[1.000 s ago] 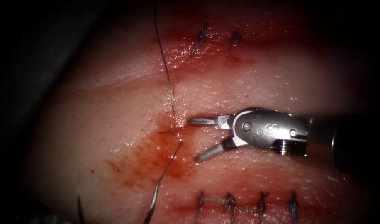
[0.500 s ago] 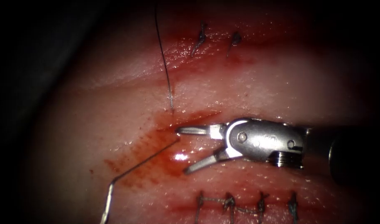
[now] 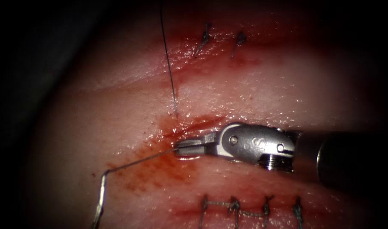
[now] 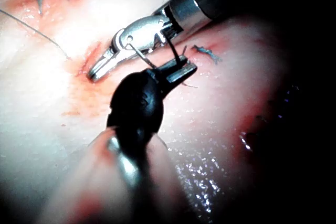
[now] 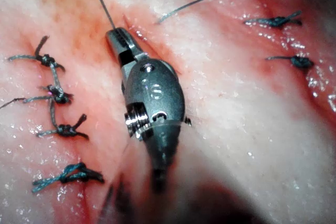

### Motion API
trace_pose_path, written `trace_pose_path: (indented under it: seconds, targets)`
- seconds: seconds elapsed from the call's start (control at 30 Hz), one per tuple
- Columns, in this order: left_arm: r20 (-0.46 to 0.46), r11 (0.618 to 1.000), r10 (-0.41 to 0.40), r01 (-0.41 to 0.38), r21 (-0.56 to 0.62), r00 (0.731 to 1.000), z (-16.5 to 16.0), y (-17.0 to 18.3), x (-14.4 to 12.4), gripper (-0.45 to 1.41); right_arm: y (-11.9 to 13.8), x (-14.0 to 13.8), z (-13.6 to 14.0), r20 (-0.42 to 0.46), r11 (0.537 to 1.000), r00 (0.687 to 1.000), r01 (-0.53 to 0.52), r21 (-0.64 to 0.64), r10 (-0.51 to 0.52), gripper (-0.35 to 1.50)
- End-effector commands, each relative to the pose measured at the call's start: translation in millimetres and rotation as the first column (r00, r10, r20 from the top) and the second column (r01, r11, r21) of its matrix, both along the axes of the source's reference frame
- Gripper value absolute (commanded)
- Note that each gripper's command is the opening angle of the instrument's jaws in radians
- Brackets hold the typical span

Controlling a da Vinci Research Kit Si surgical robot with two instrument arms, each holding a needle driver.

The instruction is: Wound Closure

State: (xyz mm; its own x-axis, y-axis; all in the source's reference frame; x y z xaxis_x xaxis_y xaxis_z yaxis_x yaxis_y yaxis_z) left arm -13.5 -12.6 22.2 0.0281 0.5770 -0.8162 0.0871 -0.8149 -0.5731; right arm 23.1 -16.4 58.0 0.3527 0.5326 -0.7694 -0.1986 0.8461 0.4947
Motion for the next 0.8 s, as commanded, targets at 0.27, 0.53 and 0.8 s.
trace_pose_path:
  seconds: [0.27, 0.53, 0.8]
  targets:
    - [-0.170, 0.993, -0.111, 0.104, -0.047, 0.979, 3.7, 1.7, 1.0, -0.45, -2.5, 2.0, -3.5, -0.011, 0.992, 1.000, -0.019, 0.127, 0.021, -0.35]
    - [-0.326, 0.981, -0.192, 0.171, -0.091, 0.926, 8.0, 3.1, 2.2, -0.45, -5.6, 4.6, -7.5, -0.044, 0.983, 0.999, 0.034, 0.183, -0.026, -0.35]
    - [-0.369, 0.977, -0.210, 0.181, -0.112, 0.905, 8.1, 3.7, 3.3, -0.45, -6.6, 6.6, -9.6, -0.076, 0.979, 0.996, 0.056, 0.198, -0.042, -0.35]
